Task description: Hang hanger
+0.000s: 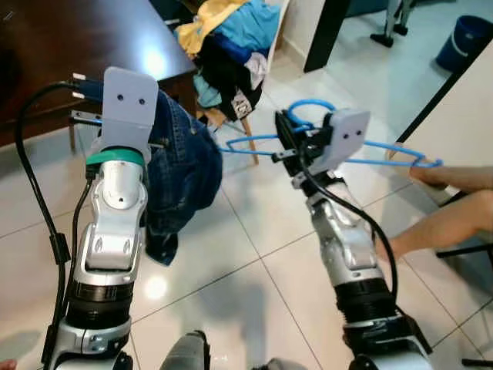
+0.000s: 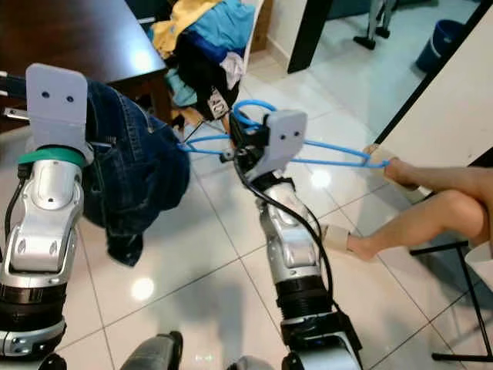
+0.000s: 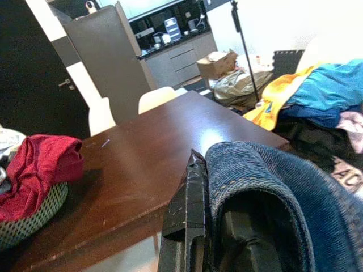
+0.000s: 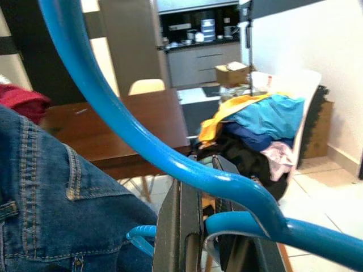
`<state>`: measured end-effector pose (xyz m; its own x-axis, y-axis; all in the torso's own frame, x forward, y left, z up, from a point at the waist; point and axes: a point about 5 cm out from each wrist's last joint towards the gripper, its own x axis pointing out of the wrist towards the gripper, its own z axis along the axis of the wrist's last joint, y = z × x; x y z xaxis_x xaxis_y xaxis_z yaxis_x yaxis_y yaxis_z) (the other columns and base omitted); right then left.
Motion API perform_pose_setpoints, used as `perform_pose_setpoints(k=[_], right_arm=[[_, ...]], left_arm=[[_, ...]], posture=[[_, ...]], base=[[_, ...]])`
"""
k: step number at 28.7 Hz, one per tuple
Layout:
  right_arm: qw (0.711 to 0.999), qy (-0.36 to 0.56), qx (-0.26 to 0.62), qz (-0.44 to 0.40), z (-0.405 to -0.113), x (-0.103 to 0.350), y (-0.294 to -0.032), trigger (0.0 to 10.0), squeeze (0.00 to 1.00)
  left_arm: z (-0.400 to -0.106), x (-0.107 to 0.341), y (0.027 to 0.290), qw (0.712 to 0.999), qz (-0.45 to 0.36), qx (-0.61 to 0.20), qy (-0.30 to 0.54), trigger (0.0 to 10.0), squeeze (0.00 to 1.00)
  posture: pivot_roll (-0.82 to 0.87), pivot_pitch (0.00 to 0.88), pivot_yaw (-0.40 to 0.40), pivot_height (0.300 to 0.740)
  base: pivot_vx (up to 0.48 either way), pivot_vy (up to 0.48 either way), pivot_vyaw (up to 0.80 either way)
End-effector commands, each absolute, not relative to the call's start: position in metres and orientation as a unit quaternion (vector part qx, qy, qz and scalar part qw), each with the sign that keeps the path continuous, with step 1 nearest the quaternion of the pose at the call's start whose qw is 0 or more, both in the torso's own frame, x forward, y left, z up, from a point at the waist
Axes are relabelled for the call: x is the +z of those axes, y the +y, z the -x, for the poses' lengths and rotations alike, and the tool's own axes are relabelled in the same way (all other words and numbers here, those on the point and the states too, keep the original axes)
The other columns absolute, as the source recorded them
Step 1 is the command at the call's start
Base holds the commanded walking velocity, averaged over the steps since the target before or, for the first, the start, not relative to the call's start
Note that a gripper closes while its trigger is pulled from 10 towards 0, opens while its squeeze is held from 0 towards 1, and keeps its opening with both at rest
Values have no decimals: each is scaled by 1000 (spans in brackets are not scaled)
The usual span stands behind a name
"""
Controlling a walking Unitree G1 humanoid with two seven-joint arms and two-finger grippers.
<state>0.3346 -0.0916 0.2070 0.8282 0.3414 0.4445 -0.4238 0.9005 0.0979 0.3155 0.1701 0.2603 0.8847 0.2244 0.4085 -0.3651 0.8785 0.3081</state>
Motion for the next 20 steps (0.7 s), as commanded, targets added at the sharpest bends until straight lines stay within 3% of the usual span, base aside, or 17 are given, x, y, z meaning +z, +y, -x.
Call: perform_pose_setpoints(k=[1, 4, 20], right_arm=[[951, -214, 201, -98, -334, 207, -91, 10000, 0], [951, -216, 198, -102, -335, 208, -92, 10000, 0], [936, -224, 243, -119, -331, 212, -80, 10000, 0]], left_arm=[[-314, 268, 169, 945, -195, 160, -208, 10000, 0], [-313, 270, 169, 943, -199, 161, -213, 10000, 0], [-311, 283, 167, 925, -224, 174, -253, 10000, 0]], posture=[[128, 70, 17, 740], [129, 69, 18, 740], [139, 64, 18, 740]], base=[[454, 0, 781], [454, 0, 758], [457, 0, 45]])
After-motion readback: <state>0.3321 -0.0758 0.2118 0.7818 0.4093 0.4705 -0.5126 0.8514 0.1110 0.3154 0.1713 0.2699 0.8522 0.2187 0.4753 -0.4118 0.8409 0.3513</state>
